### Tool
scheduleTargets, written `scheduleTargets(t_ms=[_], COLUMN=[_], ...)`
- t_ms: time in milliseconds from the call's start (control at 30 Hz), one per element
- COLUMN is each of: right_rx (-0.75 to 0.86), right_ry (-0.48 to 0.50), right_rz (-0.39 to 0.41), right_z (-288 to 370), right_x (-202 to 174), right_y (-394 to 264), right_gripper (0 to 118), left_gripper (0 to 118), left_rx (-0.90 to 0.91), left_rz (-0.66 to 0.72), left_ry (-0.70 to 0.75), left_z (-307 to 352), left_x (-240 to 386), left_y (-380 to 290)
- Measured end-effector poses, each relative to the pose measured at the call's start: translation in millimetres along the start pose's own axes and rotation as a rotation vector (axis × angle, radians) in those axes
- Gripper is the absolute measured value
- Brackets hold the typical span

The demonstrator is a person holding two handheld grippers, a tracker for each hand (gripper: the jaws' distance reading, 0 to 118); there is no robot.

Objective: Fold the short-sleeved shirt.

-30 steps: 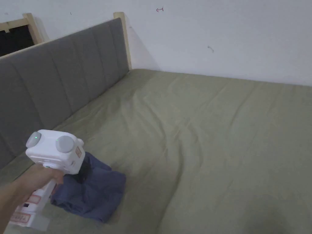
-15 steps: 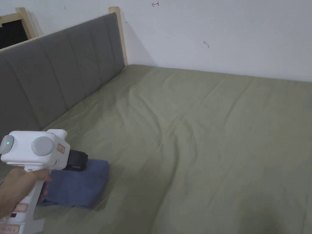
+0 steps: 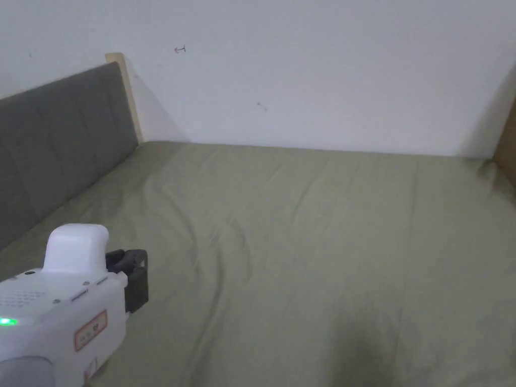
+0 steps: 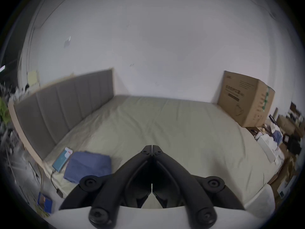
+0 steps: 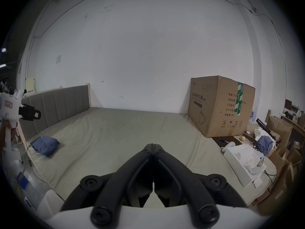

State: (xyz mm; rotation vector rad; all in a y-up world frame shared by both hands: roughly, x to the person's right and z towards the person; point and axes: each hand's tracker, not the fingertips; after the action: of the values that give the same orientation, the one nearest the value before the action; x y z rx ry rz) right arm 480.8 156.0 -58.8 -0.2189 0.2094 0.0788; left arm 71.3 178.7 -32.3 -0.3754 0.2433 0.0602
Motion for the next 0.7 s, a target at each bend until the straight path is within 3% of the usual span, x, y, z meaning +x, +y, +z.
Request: scheduleTargets(t_ms=[133, 267, 400, 600, 633, 700], right_rx=[0.040, 0.082, 0.110, 0.134, 0.133, 0.124], right_ry=[-0.002, 0.023, 0.028, 0.052, 0.052, 0.088], right_rz=[0.006, -0.013, 0.026, -0.029, -0.030, -0.051], right_z=[3.8, 6.4, 7.4, 17.2, 19.1, 22.4], right_x=[6.0, 16.7, 20.4, 24.5, 24.2, 23.3], right_y=[6.9, 17.7, 23.6, 24.0, 23.4, 22.4], right_gripper=[0, 0, 0, 0, 0, 0], left_gripper=[0, 0, 0, 0, 6, 36], left_rx=[0.083, 0.152, 0.203, 0.245, 0.249, 0.250], left_rz=[0.054, -0.004, -0.031, -0.052, -0.053, -0.049], left_ry=[-0.054, 0.018, 0.043, 0.079, 0.079, 0.073], left_z=[23.1, 36.1, 50.7, 64.7, 66.5, 70.1], left_x=[55.3, 104.3, 143.7, 176.0, 178.5, 181.8], left_y=[3.6, 0.3, 1.6, 1.0, 1.4, 1.4])
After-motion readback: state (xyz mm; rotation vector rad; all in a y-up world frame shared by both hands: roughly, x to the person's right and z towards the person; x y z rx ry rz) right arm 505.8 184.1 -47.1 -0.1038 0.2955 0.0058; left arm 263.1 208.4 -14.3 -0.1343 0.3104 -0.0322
